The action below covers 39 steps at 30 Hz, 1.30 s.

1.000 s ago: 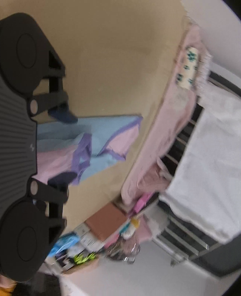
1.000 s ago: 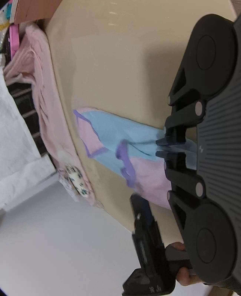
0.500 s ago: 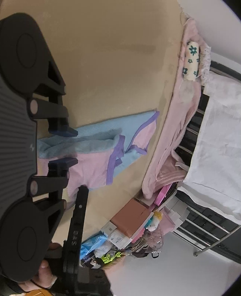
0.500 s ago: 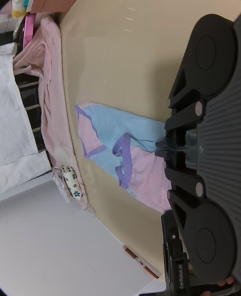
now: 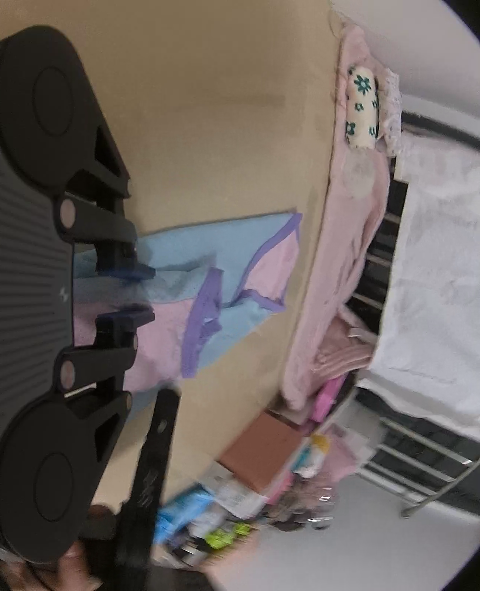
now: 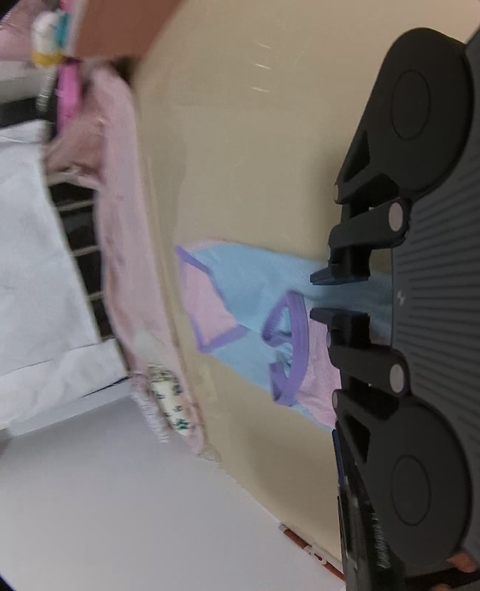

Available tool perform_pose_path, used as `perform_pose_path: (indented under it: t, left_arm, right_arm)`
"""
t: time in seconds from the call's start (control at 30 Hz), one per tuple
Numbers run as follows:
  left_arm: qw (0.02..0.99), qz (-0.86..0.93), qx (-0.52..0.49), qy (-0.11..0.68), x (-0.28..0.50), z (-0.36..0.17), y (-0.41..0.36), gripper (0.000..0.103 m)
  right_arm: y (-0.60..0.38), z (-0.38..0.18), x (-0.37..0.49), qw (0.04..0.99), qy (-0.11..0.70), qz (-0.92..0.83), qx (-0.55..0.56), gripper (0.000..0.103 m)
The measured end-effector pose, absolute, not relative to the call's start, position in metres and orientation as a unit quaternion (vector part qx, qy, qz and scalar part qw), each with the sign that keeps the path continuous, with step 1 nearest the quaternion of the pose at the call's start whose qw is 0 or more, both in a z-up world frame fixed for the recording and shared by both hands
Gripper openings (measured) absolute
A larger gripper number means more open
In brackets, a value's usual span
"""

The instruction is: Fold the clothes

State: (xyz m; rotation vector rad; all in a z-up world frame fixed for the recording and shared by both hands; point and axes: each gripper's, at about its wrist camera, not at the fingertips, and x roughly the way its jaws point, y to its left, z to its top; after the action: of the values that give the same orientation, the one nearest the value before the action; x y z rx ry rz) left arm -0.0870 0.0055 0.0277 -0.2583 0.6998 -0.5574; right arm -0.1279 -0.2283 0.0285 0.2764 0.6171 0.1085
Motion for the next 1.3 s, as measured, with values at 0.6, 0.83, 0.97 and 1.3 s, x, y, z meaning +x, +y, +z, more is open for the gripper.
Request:
perform_pose_path:
  t: [0.6, 0.83, 0.97, 1.3]
  left_arm:
    - [0.865, -0.382, 0.021, 0.324, -0.099, 0.021, -0.004, 0.04]
    - [0.866, -0.399, 0.023, 0.3, -0.11, 0.031, 0.013, 0.044]
    - [0.863, -0.444, 0.049, 0.238, -0.14, 0.041, 0.023, 0.069]
    - [0.858, -0.449, 0.216, 0.123, -0.185, 0.023, -0.018, 0.069]
  right_arm:
    - [-0.183, 0.035, -0.171, 0.875, 0.239, 0.357, -0.226, 0.061]
    - [-0.184, 0.024, -0.161, 0.851, 0.276, 0.379, -0.239, 0.036]
    - [-0.195, 0.023, -0.146, 0.852, 0.297, 0.383, -0.199, 0.016]
    - [-0.226, 0.043, -0.162, 0.835, 0.319, 0.441, -0.083, 0.013]
